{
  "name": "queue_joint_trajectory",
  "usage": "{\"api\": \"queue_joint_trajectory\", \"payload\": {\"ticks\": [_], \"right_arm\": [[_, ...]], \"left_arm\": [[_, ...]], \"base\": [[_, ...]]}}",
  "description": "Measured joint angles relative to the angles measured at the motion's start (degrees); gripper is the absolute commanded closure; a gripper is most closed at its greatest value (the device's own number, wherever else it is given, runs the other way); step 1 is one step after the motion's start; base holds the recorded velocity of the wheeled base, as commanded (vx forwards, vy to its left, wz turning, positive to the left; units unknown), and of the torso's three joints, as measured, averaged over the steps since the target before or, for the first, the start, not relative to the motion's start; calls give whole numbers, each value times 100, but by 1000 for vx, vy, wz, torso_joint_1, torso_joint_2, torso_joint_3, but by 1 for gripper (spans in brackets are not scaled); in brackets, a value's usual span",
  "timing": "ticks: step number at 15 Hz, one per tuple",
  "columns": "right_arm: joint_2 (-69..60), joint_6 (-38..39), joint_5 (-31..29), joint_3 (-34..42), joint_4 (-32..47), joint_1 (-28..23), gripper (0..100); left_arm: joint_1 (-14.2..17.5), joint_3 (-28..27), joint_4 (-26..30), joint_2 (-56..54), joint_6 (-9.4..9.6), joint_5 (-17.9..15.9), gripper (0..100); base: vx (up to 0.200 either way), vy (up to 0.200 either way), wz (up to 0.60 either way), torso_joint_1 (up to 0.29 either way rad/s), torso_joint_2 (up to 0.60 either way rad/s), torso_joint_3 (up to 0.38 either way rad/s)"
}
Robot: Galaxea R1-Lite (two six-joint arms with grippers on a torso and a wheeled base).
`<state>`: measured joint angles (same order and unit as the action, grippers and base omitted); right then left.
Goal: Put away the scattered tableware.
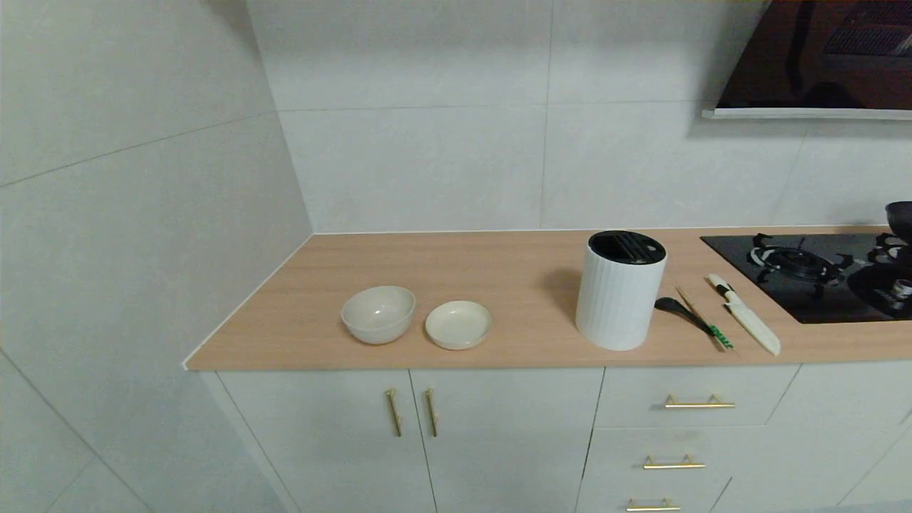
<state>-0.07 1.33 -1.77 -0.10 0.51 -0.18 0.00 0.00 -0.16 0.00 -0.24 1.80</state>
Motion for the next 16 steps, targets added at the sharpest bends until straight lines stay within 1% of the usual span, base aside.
{"api": "queue_joint_trajectory", "payload": {"ticks": [11,16], "right_arm": [[0,0,2,0,0,0,0],[0,0,0,0,0,0,0]], "left_arm": [[0,0,2,0,0,2,0],[0,0,5,0,0,2,0]], "base": [[0,200,0,1,4,2],[0,0,0,0,0,0]]}}
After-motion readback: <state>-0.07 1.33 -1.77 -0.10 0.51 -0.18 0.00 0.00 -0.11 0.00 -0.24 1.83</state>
